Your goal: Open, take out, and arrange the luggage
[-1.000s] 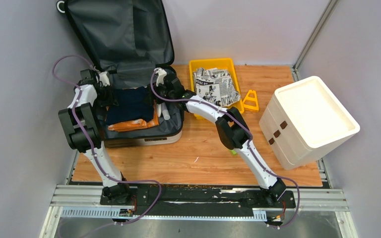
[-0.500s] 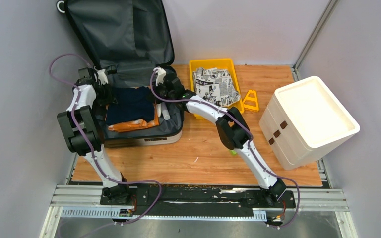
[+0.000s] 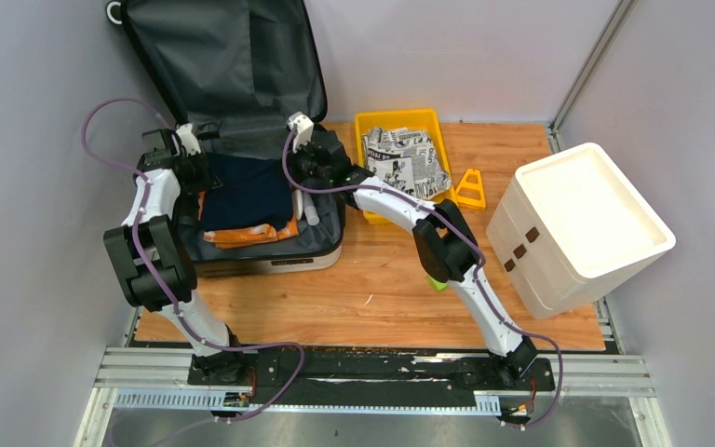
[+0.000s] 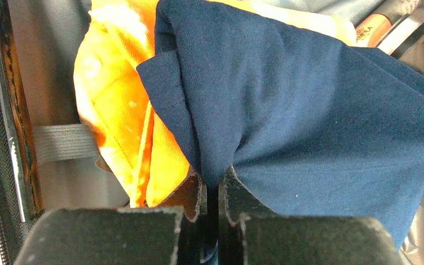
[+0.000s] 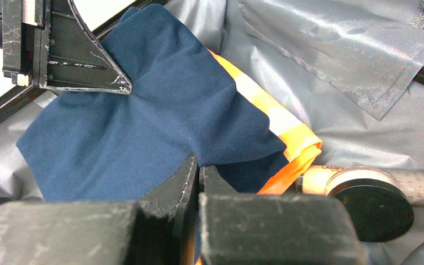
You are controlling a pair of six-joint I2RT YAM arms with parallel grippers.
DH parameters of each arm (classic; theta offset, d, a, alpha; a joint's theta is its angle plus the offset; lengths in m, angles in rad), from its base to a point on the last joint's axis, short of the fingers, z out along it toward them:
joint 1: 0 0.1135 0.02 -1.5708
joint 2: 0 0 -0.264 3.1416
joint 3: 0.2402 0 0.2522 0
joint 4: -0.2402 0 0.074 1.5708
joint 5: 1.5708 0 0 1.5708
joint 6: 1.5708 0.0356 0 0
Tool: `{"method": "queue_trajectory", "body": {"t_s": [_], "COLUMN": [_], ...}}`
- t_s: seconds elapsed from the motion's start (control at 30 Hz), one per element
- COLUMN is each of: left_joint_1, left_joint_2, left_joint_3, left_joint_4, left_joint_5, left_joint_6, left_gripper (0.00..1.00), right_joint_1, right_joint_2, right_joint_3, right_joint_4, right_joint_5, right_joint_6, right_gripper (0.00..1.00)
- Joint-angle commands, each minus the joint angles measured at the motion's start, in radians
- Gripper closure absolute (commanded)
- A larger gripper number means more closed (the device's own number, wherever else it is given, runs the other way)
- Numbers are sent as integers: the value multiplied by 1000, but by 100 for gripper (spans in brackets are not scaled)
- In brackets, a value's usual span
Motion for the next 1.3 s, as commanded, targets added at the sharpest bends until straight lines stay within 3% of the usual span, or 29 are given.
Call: {"method": "queue_trajectory", "body": {"t_s": [0.0, 0.17, 0.33, 0.4, 0.7, 1.1, 1.27], "left_joint_1": [-7, -6, -6, -6, -14, -76, -86], "left_joint_2": [-25, -32, -4, 12, 34, 14, -5], "left_joint_3": [15, 21, 54, 72, 118, 142, 149], "left_joint_4": [78, 67, 15, -14, -72, -114, -107], "left_joint_5": [49, 19, -30, -46, -64, -232, -235], "left_joint_6": [-16, -3, 31, 47, 52, 60, 60], "left_gripper": [100, 100, 100, 100, 100, 100, 100], "right_joint_1": [3, -2, -2, -1, 8, 18, 19], "right_joint_2": [-33, -15, -21, -20, 33, 110, 130], "right_joint_3": [12, -2, -43, -60, -55, 31, 68], "right_joint_4": [58, 43, 12, 4, -37, -63, -63], "right_joint_5": [31, 24, 0, -25, -78, -105, -124], "right_joint_6": [-34, 0, 110, 146, 227, 300, 303], "right_gripper": [100, 98, 59, 48, 30, 29, 49]}}
